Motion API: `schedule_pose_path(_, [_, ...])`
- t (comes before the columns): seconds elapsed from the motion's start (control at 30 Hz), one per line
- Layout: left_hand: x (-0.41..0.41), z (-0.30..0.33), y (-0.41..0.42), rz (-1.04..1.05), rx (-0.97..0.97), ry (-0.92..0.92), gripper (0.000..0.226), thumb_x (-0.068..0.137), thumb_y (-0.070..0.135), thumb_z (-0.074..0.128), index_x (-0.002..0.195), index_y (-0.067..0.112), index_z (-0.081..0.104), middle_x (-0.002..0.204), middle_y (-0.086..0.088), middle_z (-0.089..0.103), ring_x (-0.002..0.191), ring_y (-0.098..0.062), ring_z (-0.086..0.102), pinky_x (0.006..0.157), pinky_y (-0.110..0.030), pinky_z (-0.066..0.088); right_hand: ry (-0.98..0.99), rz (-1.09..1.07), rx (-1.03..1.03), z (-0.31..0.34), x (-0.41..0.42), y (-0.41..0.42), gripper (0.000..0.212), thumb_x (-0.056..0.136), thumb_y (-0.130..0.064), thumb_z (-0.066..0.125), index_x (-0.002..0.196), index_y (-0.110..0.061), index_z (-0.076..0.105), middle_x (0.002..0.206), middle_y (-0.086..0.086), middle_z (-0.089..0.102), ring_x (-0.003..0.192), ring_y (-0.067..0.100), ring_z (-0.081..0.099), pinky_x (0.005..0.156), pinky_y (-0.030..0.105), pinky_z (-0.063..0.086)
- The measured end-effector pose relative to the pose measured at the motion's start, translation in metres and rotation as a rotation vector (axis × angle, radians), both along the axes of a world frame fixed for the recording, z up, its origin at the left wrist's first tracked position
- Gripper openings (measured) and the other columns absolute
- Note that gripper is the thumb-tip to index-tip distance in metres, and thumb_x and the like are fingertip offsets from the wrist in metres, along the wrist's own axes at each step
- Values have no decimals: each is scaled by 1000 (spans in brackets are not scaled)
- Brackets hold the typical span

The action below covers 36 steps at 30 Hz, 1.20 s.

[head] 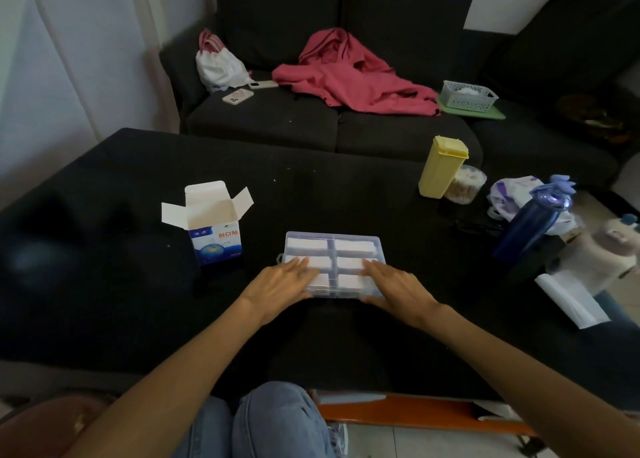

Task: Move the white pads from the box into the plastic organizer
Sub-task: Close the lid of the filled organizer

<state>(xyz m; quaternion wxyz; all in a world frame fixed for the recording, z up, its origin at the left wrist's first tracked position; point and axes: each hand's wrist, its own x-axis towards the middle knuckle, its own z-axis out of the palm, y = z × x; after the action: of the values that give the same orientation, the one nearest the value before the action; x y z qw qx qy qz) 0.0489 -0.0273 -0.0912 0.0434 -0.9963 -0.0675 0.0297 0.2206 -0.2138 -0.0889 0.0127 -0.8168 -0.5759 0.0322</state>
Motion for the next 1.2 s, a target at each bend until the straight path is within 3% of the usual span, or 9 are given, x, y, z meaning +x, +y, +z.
schedule_pose_path(0.1, [2,-10,-1,-28,131,34,60,101,35,37,150,20,7,157,-15,10,142,-29,22,103,-43,40,-32,9,-56,-3,-1,2,68,94,-42,47,148,-21,12,154,8,21,137,21,32,107,36,35])
schedule_pose_path(0.27, [-2,-17,-6,10,111,18,69,98,21,46,150,19,1,157,-16,1,144,-30,13,110,-43,30,-126,22,-64,-12,-3,1,64,96,-40,43,149,-21,12,156,8,14,143,21,19,110,39,31])
schedule_pose_path(0.5, [-4,-34,-7,59,64,-8,79,96,13,48,148,20,-11,157,-15,-7,145,-29,2,115,-43,21,-217,-7,-34,-37,-2,-3,77,81,-31,69,144,-15,28,146,14,37,133,28,39,97,41,45])
schedule_pose_path(0.63, [0,-35,-4,54,74,-19,77,97,14,48,149,21,-8,157,-14,-4,145,-28,5,113,-43,24,-213,-15,-23,-37,-2,-1,79,80,-28,71,144,-15,27,146,14,37,134,29,38,98,42,45])
schedule_pose_path(0.8, [25,-19,15,114,59,-8,74,95,15,51,151,21,2,158,-12,0,145,-27,8,113,-42,25,-112,-33,-34,-8,10,33,65,95,-33,49,148,-20,14,156,9,16,143,23,19,112,38,28])
schedule_pose_path(1.07, [41,-17,33,242,-185,-111,60,98,26,44,150,27,13,159,-4,4,146,-19,4,116,-38,13,8,-81,6,-2,26,62,62,91,-35,54,145,-26,24,154,4,21,141,20,23,112,38,28])
schedule_pose_path(1.2, [36,-12,39,268,-355,-178,58,95,30,50,147,27,25,157,0,16,145,-15,13,114,-37,23,79,-104,11,0,32,63,61,88,-36,58,142,-31,29,152,0,24,140,18,25,111,41,31])
